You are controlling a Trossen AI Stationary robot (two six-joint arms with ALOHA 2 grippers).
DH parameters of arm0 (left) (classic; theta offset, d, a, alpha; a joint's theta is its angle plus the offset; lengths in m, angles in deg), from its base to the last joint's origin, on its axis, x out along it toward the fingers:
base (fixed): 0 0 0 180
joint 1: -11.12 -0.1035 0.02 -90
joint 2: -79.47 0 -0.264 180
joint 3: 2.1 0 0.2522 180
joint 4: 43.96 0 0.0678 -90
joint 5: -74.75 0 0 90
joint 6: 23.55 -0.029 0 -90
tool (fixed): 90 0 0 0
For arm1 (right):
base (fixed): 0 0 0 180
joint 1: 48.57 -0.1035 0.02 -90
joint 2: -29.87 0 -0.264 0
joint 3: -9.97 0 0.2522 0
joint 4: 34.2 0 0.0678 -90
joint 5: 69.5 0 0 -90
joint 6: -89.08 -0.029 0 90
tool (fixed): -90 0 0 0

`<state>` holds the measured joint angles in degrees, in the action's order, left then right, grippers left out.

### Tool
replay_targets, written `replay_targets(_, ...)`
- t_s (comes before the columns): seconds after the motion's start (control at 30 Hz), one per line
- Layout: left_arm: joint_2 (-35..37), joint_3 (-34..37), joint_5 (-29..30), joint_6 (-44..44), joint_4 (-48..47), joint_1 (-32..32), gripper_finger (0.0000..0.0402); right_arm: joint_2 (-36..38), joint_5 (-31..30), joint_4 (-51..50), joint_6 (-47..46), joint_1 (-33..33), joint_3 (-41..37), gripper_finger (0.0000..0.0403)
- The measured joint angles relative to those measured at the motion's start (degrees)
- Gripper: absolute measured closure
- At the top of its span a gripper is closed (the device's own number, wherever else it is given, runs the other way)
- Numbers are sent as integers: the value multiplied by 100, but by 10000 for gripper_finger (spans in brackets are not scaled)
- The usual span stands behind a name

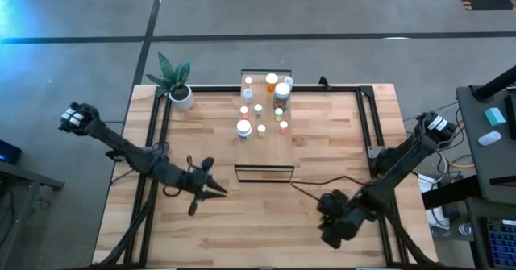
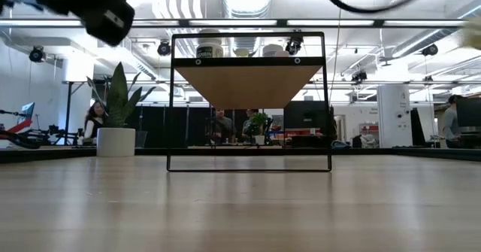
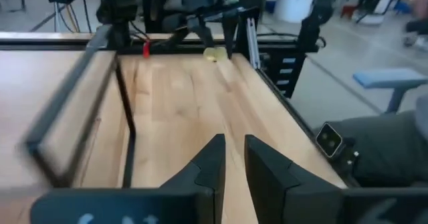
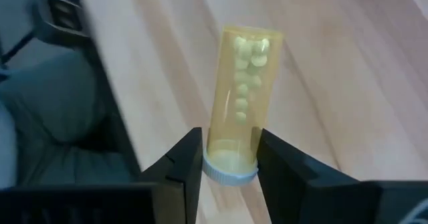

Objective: Pick and place medicine bottles onto shelf by color
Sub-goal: Put the yellow pill bottle on the shelf

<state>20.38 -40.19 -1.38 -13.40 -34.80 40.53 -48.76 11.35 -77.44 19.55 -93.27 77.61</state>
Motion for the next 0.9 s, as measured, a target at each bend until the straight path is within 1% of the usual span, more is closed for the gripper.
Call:
replay_targets(0.1, -586, -479, 488, -114, 12, 421, 351, -293, 107, 447, 848, 333, 305, 289)
replay_targets(0.2, -1142, -1041, 885, -665, -3, 729, 330, -633, 447, 872, 1667, 667, 685, 291)
replay_targets(0.33, -1835, -1850, 979, -1406, -183, 805, 297, -1127, 817, 957, 2588, 1064, 1354, 292)
replay_targets(0.43, -2297, -2392, 1006, -1809, -418, 802, 271, -1507, 1177, 961, 3059, 1310, 1886, 289)
replay_targets(0.53, -2718, -2780, 1002, -2129, -444, 819, 249, -1861, 1452, 947, 3457, 1476, 2390, 287)
replay_targets(0.67, -3056, -3100, 1001, -2257, -668, 867, 228, -2188, 1835, 952, 3815, 1593, 2929, 288)
replay_targets(0.8, -3186, -3189, 909, -2297, -690, 928, 221, -2370, 1883, 881, 4036, 1626, 3275, 288)
replay_targets(0.9, -3189, -3196, 896, -2300, -672, 945, 221, -2400, 1884, 895, 4063, 1664, 3352, 286)
